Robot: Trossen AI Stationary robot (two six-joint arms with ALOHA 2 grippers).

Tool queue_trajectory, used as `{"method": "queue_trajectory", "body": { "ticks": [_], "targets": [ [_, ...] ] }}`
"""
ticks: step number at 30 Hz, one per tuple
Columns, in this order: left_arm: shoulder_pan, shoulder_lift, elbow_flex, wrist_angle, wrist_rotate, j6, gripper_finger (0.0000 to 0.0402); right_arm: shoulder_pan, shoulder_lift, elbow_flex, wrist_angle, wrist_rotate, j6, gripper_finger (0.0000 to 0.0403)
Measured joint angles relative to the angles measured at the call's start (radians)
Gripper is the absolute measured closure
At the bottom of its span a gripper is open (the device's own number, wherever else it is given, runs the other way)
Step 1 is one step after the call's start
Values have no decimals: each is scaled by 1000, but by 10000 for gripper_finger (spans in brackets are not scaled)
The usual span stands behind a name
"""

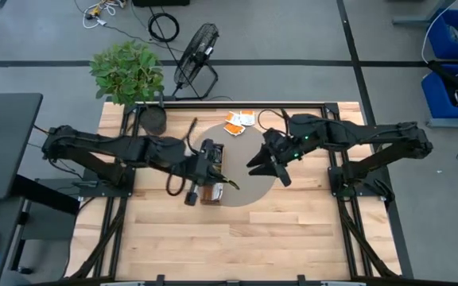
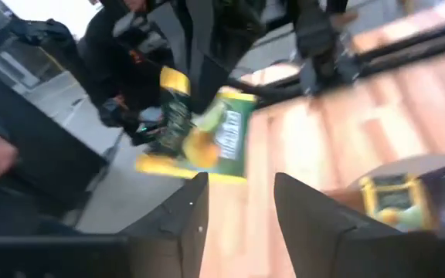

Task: Pick & Place Tea
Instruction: Put the yellow tea bag into the middle section of the wooden organizer

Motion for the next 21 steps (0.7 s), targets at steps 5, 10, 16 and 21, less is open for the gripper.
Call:
{"method": "queue_trajectory", "body": {
  "ticks": [5,10,16,21],
  "targets": [
    [26,-27,0,41,76,-37,401,0,-4,0,-8,45,-39,233],
    [47,-30,0,125,119,-37,401,-5,15,0,-9,36,36,222],
    [68,-29,-2,177,159,-55,401,-11,19,0,7,39,-33,218],
    [118,-58,-119,306,162,-123,401,46,19,0,61,89,-125,224]
  ]
}}
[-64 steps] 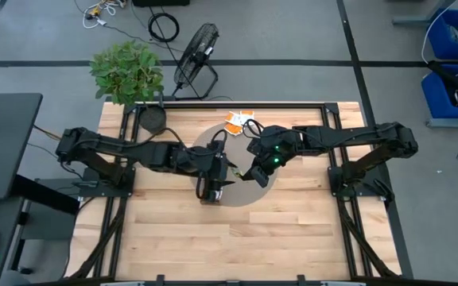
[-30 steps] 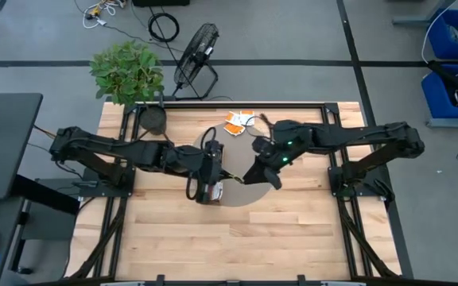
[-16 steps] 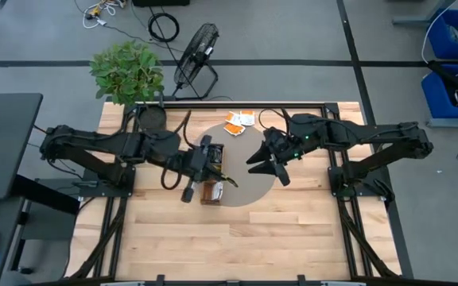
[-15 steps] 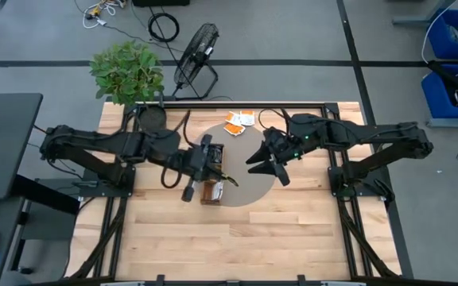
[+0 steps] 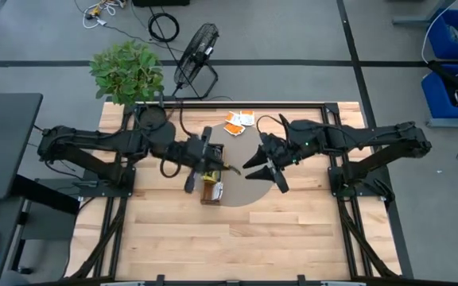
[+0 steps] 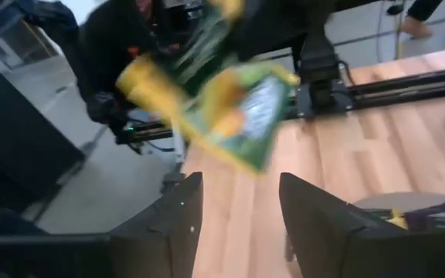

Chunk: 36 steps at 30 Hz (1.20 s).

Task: Pick & Place Tea
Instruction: Put the yellow tea bag into the middle section of the wooden organizer

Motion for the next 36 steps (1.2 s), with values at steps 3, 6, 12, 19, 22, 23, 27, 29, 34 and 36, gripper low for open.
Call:
{"method": "queue_trajectory", "body": {
  "ticks": [3,6,12,19,22,23,27,29,34,36],
  "targets": [
    [22,-52,-124,207,12,-70,401,24,0,0,-6,60,-23,226],
    [34,-103,-235,419,17,-117,401,37,0,0,-6,126,-21,226],
    [43,-143,-360,525,21,-182,401,44,0,0,110,273,-28,227],
    [58,-141,-367,577,21,-170,401,87,31,0,210,418,-204,227],
    [80,-140,-367,578,21,-175,401,91,38,0,216,420,-203,227],
    [87,-142,-367,579,21,-175,401,93,40,0,219,420,-204,227],
    [107,-142,-367,579,22,-182,401,97,42,0,219,420,-205,227],
    [110,-142,-367,583,22,-186,401,96,42,0,219,429,-204,227],
    [111,-142,-367,634,22,-203,401,95,42,0,252,434,-203,227],
    [111,-142,-367,651,22,-212,401,95,42,0,262,441,-203,227]
  ]
}}
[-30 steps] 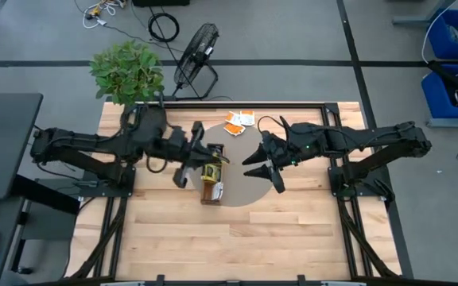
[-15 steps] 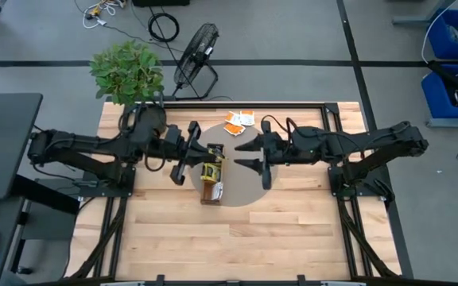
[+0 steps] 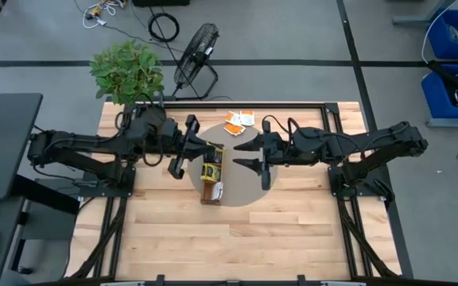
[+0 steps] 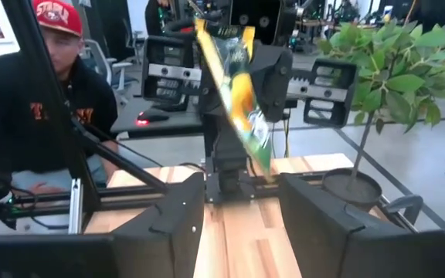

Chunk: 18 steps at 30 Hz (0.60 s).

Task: Pick & Place Tea
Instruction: Put the yellow tea bag into the middle section of the wooden organizer

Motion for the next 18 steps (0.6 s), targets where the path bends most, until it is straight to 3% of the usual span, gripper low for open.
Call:
{"method": "queue_trajectory", "body": {
  "ticks": [18],
  "targets": [
    [-1,0,0,-11,0,-15,400,-5,62,0,103,5,-5,227]
  ]
}}
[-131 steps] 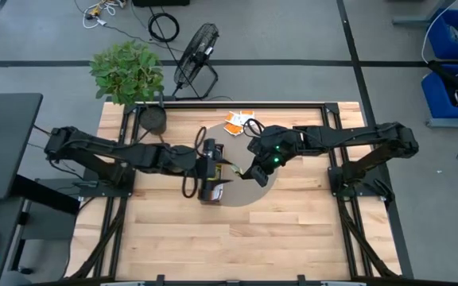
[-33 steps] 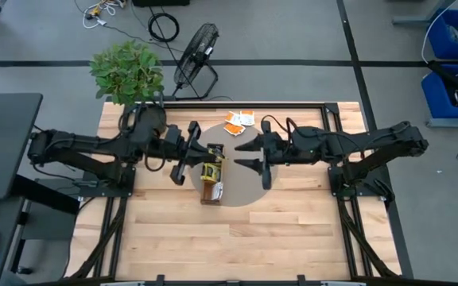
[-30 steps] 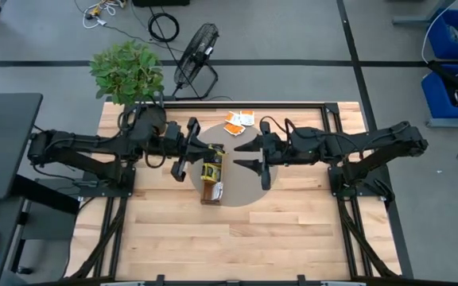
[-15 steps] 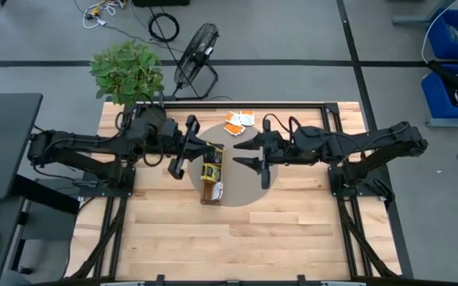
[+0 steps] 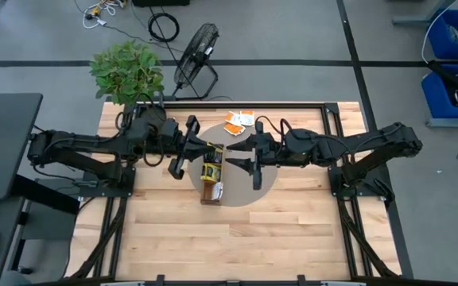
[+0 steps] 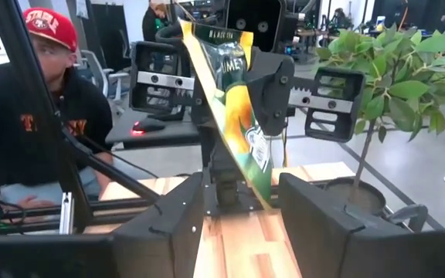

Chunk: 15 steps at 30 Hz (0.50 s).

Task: Pick & Place Tea
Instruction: Put the yellow tea bag into the middle section of the wooden organizer

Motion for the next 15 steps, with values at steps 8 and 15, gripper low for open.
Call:
{"method": "queue_trajectory", "body": {
  "ticks": [8,15],
  "targets": [
    [0,0,0,-4,0,0,400,0,-1,0,25,0,6,244],
    [1,0,0,-8,0,1,400,0,-1,0,7,0,6,310]
  ]
}}
